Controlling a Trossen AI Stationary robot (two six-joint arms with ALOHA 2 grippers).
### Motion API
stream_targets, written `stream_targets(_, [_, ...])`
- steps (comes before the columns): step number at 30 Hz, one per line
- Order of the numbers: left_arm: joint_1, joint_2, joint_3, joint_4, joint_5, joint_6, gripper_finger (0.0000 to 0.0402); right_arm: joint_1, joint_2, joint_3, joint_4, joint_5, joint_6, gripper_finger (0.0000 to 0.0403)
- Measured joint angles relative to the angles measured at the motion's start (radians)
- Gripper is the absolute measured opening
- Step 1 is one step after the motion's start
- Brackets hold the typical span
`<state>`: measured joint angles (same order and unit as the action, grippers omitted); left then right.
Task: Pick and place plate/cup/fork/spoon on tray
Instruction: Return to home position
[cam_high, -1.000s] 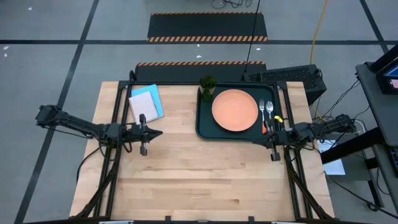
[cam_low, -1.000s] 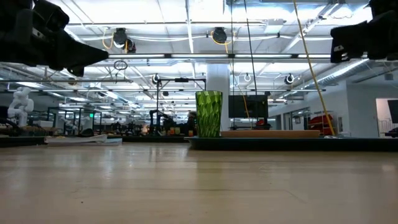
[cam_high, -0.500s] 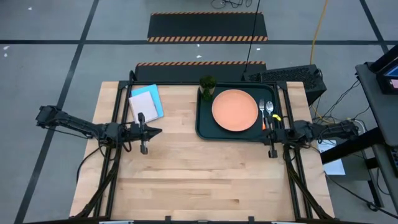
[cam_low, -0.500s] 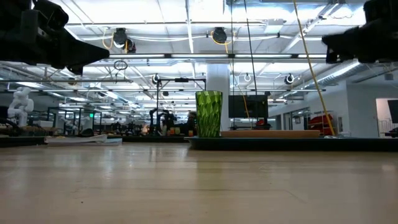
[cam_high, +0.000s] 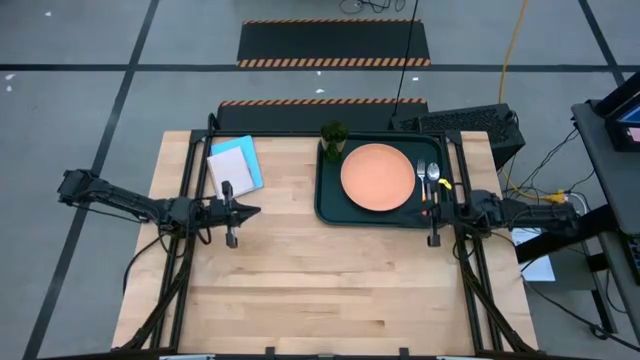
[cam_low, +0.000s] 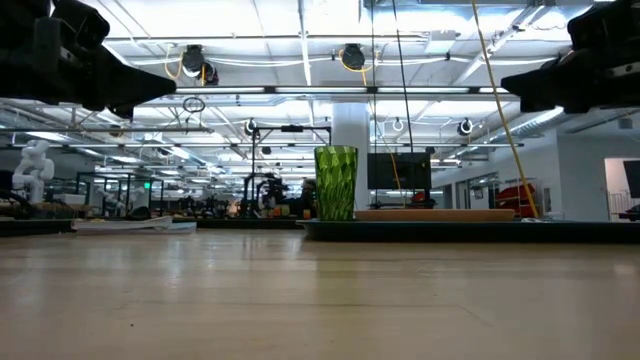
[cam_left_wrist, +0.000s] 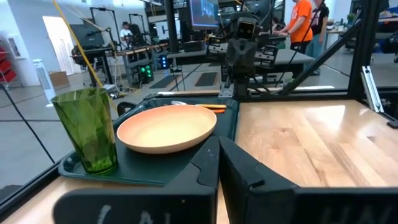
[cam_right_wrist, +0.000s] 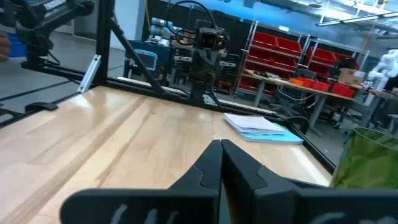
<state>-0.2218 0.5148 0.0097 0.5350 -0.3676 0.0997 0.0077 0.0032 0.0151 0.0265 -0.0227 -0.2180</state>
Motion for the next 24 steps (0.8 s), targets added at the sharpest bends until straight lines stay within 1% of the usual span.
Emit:
stream_targets(5, [0.0, 0.0, 0.0, -0.001, -0.027, 0.003, 0.0019, -0.023, 0.0, 0.0, -0.003, 0.0, 0.014, 0.0])
stream_targets(11, [0.001, -0.013, 0.0, -0.053, -0.027, 0.02, 0.0005, -0.029, 0.0, 0.0, 0.003, 0.002, -0.008, 0.0])
stream_targets(19, [0.001, -0.064, 0.0, -0.083, -0.019, 0.052, 0.0005, -0.028, 0.0, 0.0, 0.007, -0.001, -0.011, 0.0])
stream_targets(24, [0.001, -0.129, 0.0, -0.118, -0.018, 0.082, 0.0004, -0.028, 0.0, 0.0, 0.008, -0.002, -0.011, 0.0])
